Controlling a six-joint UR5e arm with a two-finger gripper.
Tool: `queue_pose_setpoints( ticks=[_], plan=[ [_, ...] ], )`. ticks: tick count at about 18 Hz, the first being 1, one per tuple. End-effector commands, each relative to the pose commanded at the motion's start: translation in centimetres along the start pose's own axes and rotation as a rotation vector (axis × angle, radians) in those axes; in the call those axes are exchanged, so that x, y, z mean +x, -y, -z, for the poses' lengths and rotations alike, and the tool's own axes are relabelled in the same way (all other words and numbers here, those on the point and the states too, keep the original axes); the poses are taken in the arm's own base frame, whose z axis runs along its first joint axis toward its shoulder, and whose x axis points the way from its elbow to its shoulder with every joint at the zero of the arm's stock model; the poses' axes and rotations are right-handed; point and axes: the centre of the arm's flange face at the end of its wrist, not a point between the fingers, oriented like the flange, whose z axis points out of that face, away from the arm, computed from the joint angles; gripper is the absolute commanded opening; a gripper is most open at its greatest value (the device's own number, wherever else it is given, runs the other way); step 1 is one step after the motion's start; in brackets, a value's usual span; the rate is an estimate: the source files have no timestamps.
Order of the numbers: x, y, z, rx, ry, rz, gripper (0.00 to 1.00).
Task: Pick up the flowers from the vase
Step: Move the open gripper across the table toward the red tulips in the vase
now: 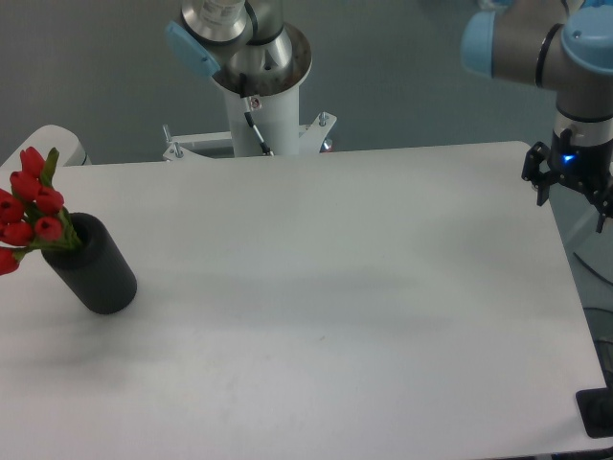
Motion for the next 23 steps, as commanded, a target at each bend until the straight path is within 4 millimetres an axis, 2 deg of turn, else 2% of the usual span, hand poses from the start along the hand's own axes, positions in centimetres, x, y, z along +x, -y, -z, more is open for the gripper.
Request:
queue_pose_setpoints(
  ticks=[4, 6, 9, 13, 17, 18, 20, 23],
  plan=[
    [-0.1, 0.1, 0.3, 0.003, 0.006, -0.005, 1.0],
    [0.3, 0.2, -0.8, 0.014, -0.007, -0.006, 1.0],
    [0.4, 0.4, -0.7, 0.02, -0.007, -0.006, 1.0],
    [0.4, 2.3, -0.8, 0.114, -0.003, 0.051, 1.0],
    [1.3, 5.8, 0.9, 0.272, -0.002, 0.157, 1.0],
    [1.4, 6.5, 1.3, 0.293, -0.004, 0.196, 1.0],
    [1.8, 9.3, 1.9, 0.336, -0.02, 0.238, 1.0],
    [2.3, 11.7, 2.8, 0.35, -0.03, 0.275, 1.0]
  ],
)
